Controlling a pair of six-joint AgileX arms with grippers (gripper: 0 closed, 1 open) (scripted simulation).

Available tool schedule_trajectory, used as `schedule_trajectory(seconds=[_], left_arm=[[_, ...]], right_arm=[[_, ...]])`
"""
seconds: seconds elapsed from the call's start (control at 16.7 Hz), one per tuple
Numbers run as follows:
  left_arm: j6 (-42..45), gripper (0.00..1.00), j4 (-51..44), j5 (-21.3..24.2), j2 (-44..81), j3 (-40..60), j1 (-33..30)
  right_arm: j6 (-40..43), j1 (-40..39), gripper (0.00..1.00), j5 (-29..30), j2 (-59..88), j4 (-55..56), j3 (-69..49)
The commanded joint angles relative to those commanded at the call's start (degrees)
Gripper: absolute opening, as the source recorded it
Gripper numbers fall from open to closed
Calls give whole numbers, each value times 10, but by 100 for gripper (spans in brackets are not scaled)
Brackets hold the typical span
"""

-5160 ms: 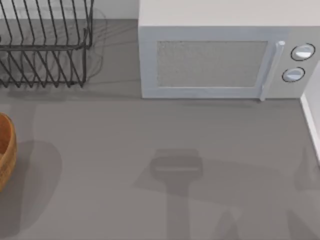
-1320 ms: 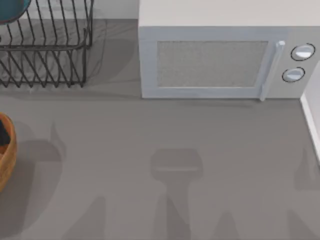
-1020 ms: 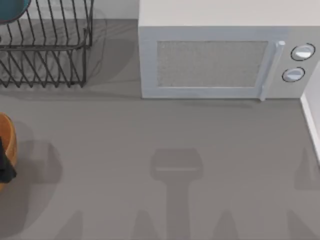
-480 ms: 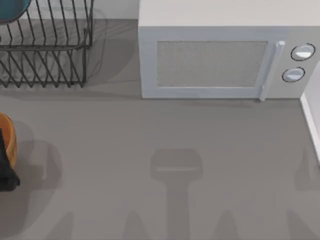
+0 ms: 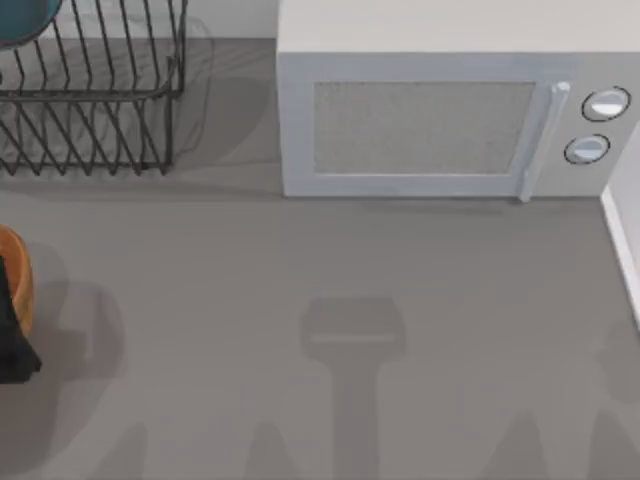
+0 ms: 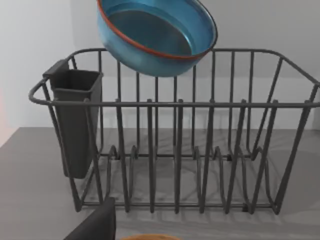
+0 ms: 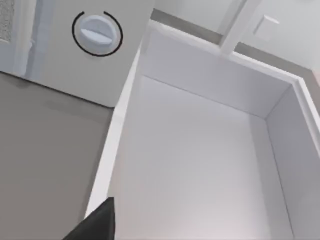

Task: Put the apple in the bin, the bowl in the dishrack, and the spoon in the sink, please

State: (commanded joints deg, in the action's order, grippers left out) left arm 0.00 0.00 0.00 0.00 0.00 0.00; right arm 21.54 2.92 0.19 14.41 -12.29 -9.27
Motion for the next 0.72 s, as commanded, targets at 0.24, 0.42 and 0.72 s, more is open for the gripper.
schedule_trajectory(seconds=[0.24, 0.42, 0.72], left_arm=[[0, 100, 0, 0, 0, 0, 0], [0, 100, 0, 0, 0, 0, 0], [0, 100, 0, 0, 0, 0, 0]], right_arm=[[248, 23, 100, -2, 135, -116, -80], [457, 42, 100, -3, 247, -213, -140], [747, 73, 100, -4, 419, -360, -237]])
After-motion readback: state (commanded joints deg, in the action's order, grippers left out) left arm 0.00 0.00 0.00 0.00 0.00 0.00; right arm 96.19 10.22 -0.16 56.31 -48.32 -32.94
